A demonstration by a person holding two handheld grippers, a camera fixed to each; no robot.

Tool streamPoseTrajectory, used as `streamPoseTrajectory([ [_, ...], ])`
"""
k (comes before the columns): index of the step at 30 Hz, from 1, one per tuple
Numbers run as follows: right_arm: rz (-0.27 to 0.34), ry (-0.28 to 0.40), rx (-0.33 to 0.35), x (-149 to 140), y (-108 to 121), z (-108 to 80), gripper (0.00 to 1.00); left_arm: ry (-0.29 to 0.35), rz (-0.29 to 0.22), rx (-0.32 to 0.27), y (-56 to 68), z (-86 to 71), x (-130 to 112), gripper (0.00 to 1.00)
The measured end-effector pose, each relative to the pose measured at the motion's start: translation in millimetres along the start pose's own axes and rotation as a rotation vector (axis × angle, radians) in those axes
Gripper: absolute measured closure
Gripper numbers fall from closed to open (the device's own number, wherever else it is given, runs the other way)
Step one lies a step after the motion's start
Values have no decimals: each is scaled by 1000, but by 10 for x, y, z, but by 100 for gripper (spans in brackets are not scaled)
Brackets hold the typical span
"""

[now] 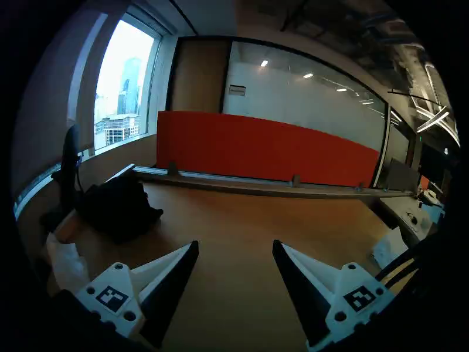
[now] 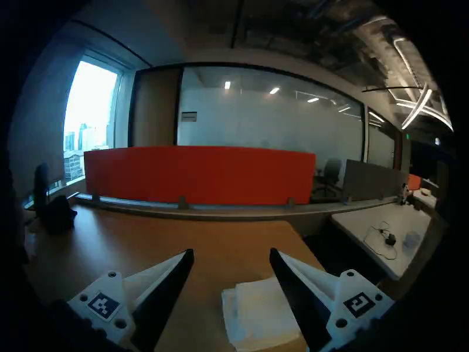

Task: Fold towel

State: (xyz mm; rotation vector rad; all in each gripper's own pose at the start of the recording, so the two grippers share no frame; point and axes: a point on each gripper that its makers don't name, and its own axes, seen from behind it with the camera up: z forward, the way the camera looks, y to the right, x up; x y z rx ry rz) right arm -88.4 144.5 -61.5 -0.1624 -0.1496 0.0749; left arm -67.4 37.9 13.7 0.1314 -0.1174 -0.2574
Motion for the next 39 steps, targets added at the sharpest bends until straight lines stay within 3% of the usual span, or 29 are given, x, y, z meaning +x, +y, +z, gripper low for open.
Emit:
streamPoseTrajectory([
  [8, 0, 38, 61, 217, -445, 16, 0, 69, 1, -21, 11, -14, 260, 7],
  [20, 0, 105, 128, 555, -1044, 11, 0, 180, -10, -32, -80, -95, 638, 7],
  [27, 17, 115, 129, 618, -1158, 40, 0, 217, 38, -30, -74, -125, 736, 7],
  [39, 63, 127, 150, 784, -1297, 86, 0, 271, 77, -6, -105, -139, 848, 7],
])
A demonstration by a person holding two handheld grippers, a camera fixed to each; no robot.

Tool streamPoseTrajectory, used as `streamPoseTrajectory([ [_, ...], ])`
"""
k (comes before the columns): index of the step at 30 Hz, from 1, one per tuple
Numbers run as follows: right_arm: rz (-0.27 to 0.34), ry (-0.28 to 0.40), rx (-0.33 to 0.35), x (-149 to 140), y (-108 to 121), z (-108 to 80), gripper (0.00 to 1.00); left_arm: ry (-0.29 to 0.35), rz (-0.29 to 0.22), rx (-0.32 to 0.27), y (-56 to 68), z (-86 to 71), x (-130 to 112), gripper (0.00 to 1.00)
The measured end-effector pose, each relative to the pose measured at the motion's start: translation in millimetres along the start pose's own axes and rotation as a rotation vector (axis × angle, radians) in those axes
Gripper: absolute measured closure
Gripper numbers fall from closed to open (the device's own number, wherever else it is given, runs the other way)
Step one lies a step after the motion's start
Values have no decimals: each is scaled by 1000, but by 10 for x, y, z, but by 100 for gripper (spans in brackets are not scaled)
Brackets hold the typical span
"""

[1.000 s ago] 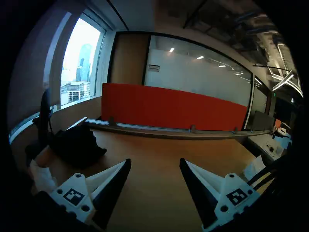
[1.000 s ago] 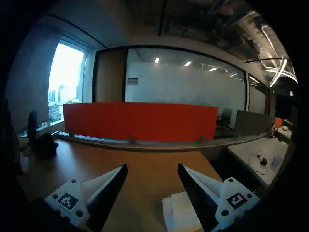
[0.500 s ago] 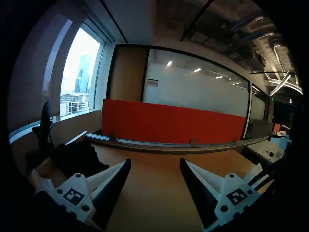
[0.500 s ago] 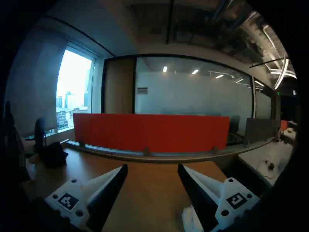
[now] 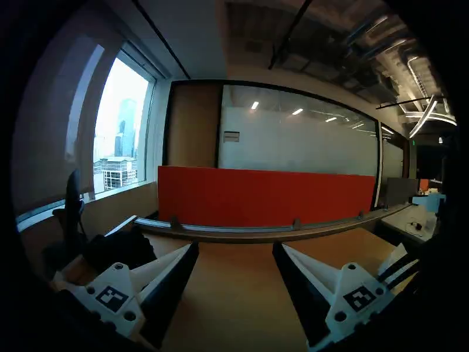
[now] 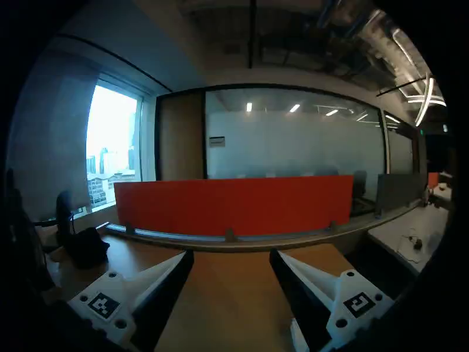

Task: Fold towel

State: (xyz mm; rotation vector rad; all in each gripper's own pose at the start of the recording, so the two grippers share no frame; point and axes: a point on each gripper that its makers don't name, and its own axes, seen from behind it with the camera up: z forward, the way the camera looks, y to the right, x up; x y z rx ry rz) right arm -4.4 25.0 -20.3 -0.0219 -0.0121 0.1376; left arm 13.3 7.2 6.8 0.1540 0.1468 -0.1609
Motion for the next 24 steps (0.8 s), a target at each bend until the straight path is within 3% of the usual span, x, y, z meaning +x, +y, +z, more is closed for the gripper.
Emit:
streamPoseTrajectory([
  [11, 19, 39, 11, 116, -119, 22, 1, 20, 44, 25, -126, 10, -264, 7],
  [24, -25, 59, 3, -97, -265, 79, 0, 54, 41, 48, -299, 64, -1010, 7],
])
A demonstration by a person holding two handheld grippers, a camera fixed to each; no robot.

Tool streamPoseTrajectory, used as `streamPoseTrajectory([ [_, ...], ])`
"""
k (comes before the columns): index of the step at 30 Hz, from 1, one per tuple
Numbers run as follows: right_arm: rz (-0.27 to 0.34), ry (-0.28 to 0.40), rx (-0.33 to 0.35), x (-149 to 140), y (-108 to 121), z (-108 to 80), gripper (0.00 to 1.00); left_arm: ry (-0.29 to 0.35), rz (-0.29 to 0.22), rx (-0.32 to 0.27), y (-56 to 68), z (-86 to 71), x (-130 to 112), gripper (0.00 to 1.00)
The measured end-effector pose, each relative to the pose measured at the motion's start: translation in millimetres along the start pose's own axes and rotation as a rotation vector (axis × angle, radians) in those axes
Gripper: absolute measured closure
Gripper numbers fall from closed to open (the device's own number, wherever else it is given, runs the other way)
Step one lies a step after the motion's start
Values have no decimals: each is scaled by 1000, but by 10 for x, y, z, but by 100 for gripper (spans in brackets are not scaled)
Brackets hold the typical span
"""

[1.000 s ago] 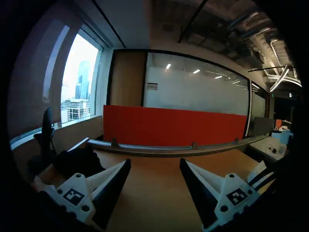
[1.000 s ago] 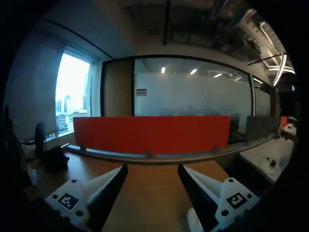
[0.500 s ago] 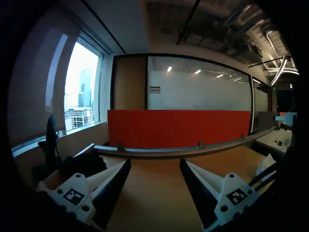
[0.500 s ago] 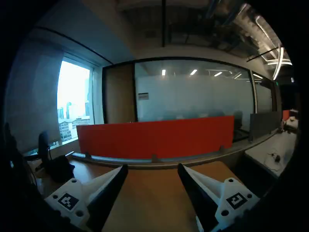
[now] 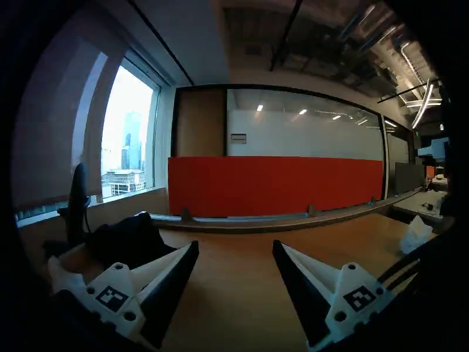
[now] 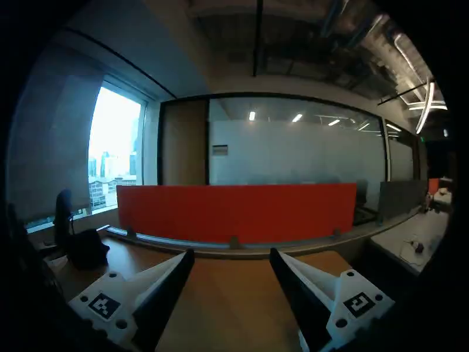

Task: Fold towel

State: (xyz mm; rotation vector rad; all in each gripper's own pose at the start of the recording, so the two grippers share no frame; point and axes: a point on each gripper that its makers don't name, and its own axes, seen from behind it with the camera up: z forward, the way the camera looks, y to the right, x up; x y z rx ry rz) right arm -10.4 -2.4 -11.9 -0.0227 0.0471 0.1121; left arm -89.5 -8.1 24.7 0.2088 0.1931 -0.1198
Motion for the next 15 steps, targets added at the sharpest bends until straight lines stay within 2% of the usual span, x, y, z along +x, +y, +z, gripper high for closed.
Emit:
streamPoseTrajectory([
  [5, -8, -3, 4, -158, -55, 23, 1, 13, -19, 7, -47, 2, -273, 7],
  [15, -48, -18, -7, -383, -134, 89, 0, 40, -11, 16, -131, 80, -615, 7],
])
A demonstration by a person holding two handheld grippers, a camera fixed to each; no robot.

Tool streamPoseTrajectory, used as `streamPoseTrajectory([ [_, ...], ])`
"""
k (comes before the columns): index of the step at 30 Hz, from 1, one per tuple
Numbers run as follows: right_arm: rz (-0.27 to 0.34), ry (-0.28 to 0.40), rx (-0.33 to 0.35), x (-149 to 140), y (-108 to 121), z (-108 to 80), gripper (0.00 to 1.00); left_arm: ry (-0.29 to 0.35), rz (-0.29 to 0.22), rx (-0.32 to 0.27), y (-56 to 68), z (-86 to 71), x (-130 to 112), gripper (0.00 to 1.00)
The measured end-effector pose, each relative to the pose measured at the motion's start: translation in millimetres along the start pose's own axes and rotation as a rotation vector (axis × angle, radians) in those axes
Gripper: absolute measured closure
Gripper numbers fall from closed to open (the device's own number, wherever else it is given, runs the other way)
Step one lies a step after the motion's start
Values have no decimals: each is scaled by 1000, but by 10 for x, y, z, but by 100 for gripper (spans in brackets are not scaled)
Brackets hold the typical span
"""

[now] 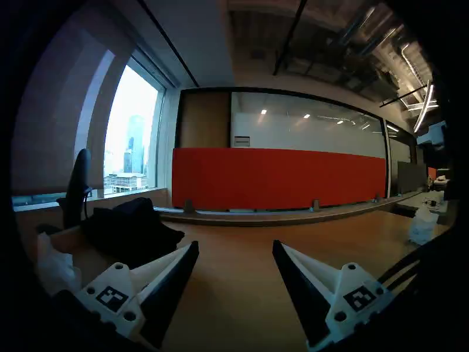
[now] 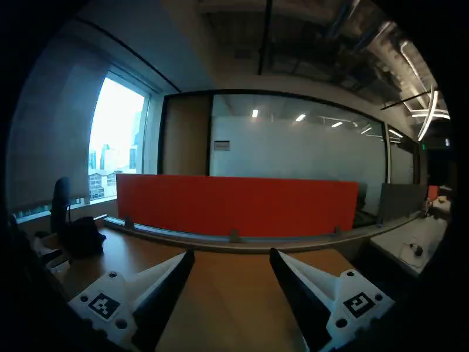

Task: Fold towel

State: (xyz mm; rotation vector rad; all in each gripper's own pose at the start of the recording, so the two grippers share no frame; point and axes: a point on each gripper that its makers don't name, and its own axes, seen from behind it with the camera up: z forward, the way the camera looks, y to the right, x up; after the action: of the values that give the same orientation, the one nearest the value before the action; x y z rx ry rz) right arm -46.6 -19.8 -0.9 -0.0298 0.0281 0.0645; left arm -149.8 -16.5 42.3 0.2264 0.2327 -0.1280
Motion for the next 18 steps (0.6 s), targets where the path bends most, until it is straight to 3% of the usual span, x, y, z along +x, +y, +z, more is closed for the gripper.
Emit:
streamPoseTrajectory([
  [18, 0, -15, -15, -202, -12, 114, 0, -4, 26, 7, -83, 104, -313, 7],
])
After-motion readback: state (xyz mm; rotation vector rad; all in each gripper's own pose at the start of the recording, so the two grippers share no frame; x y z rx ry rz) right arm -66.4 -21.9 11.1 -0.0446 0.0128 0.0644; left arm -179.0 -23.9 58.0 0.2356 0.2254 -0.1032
